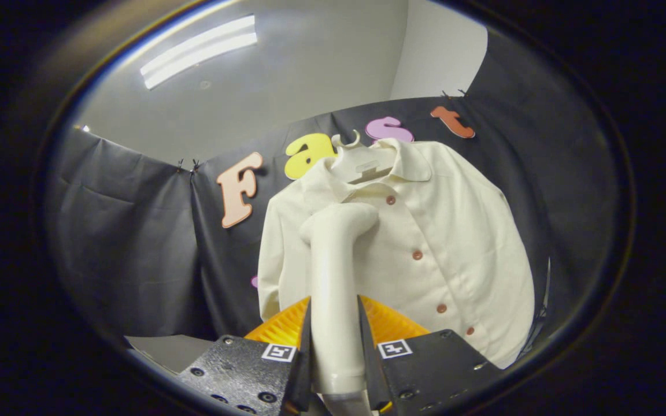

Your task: Iron the clothes twice with a garment steamer, once on the left side and once on the right side.

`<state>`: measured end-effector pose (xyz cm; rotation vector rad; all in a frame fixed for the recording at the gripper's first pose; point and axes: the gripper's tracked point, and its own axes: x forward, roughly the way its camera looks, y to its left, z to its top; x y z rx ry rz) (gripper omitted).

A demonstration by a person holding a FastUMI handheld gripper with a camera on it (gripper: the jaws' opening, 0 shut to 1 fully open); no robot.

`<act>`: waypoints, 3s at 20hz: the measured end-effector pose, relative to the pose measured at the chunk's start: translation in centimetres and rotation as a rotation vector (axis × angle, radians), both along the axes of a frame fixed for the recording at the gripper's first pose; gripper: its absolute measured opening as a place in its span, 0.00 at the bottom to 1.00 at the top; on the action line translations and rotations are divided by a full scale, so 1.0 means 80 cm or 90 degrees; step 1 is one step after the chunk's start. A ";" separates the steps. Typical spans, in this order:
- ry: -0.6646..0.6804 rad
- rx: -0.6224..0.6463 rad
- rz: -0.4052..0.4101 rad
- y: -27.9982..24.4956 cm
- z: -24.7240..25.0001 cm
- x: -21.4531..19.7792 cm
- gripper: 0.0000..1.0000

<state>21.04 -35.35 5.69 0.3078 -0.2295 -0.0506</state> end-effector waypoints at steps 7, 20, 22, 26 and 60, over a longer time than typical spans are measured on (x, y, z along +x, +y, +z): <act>0.024 -0.017 0.010 0.005 -0.038 0.001 0.37; 0.076 0.064 0.039 -0.001 -0.196 -0.043 0.37; 0.091 0.059 0.042 0.002 -0.217 -0.052 0.37; 0.127 0.052 0.050 0.009 -0.268 -0.068 0.37; 0.071 0.119 0.015 -0.057 -0.206 -0.156 0.35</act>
